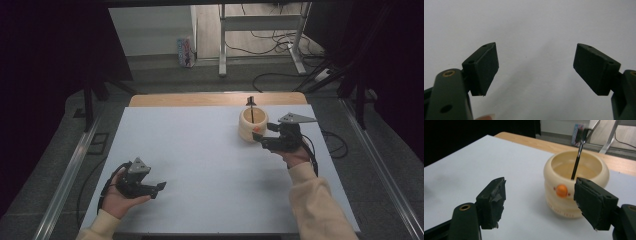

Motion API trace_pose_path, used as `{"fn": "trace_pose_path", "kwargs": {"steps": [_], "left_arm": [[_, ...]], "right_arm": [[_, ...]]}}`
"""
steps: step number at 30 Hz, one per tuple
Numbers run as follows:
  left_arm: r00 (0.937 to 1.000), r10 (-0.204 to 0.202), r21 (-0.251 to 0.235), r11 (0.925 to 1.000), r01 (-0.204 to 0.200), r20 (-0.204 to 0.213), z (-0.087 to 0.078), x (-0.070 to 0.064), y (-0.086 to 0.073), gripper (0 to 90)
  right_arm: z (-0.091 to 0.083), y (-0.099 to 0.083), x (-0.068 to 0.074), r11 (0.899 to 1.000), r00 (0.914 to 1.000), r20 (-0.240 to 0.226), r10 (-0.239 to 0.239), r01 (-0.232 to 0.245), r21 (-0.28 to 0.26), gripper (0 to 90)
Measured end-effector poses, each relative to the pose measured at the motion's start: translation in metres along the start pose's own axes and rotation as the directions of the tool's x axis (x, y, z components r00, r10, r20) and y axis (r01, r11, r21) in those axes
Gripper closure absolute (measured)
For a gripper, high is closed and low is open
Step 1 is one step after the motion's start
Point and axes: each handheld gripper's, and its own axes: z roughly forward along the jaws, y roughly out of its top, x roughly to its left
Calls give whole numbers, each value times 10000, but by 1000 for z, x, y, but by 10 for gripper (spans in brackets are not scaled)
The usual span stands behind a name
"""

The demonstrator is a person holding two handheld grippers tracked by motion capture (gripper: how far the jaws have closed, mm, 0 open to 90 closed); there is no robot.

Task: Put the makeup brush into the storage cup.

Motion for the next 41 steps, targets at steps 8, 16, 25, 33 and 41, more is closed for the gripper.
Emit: {"fn": "trace_pose_path", "kwargs": {"steps": [8,16,25,33,41], "left_arm": [[10000,-58,-63,10000,57,-11,-2,1,-1,209],[10000,-11,-81,10000,11,2,-2,0,0,209],[10000,-17,-87,10000,17,-20,-2,0,0,209],[10000,-13,-80,10000,13,1,-2,1,0,209],[10000,-73,-174,9998,74,58,-2,1,2,208]], "right_arm": [[-28,-36,9,9993,9999,125,-59,54,365,259],[-53,-66,20,9974,10000,46,-29,26,717,254],[-59,-90,24,9858,9995,95,-310,290,1657,252],[-59,-89,23,9865,9994,93,-330,311,1611,250],[-61,-88,24,9888,9995,111,-296,276,1470,235]]}}
